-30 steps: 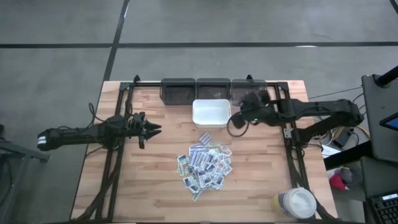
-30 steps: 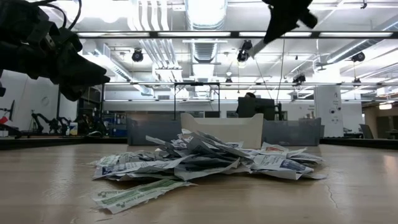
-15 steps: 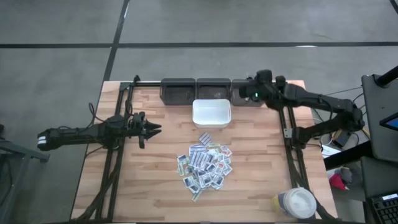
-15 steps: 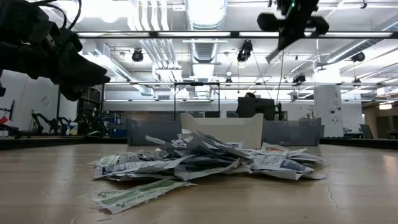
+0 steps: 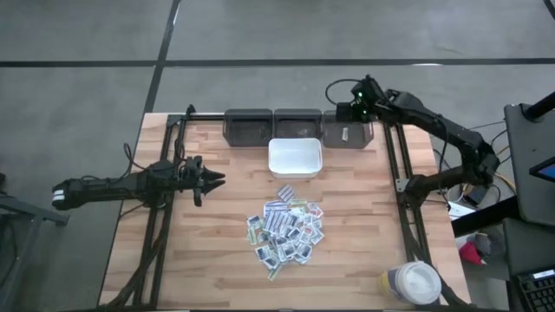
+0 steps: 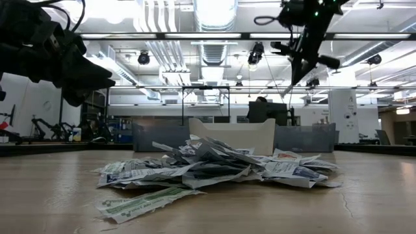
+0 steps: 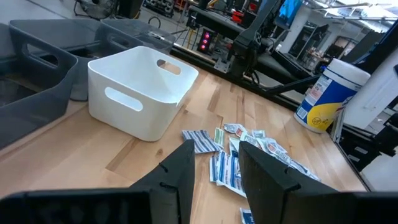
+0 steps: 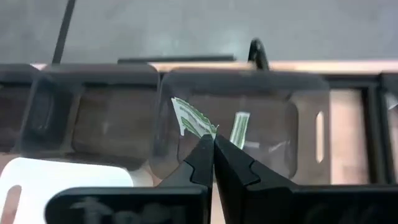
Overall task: Pick & Place First Aid Supplies
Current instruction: Put the green bandage pack into the right gray bin
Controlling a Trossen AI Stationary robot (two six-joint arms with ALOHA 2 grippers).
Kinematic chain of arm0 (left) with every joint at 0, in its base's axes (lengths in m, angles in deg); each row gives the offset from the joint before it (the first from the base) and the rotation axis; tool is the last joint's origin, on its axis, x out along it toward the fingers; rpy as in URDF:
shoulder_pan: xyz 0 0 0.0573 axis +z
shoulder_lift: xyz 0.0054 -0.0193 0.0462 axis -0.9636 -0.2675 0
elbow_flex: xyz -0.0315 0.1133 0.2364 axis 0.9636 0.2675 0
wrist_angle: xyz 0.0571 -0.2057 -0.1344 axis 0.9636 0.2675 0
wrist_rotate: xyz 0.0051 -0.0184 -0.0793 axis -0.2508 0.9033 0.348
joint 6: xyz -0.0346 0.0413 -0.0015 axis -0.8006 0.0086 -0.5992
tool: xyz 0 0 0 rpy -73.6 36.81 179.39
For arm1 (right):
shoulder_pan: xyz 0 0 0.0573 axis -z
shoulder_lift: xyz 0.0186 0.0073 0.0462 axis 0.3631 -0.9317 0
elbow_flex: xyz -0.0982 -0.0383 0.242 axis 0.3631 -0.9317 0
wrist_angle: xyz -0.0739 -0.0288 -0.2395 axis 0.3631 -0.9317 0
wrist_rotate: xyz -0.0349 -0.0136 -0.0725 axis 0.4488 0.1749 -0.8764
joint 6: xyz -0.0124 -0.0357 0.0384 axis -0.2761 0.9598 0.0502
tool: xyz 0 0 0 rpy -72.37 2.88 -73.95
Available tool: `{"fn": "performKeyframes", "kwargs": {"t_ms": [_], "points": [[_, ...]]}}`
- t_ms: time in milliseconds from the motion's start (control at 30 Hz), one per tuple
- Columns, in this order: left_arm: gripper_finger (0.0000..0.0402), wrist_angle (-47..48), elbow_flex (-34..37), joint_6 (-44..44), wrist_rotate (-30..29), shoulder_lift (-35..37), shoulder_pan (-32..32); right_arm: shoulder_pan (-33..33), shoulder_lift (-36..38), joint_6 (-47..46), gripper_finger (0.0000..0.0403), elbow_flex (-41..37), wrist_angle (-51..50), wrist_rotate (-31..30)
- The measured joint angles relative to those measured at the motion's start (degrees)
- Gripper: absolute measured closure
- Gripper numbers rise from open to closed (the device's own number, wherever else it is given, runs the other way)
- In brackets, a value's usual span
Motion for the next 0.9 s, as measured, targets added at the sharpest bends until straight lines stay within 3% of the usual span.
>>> {"fn": "performKeyframes", "kwargs": {"t_ms": [133,400,900], "points": [[0.0282,-0.02,0.0,-0.76,-0.05,0.0,0.0,2.95,-3.82,1.51,0.0394,0.0,-0.01,4.13],[0.0282,-0.02,0.0,-0.76,-0.17,0.0,0.0,5.16,-12.38,4.1,0.0394,0.53,-1.12,4.2],[0.0282,-0.01,-0.01,-0.75,-0.18,0.0,-0.02,5.09,-27.49,6.82,0.0394,12.68,-12.5,2.13]]}}
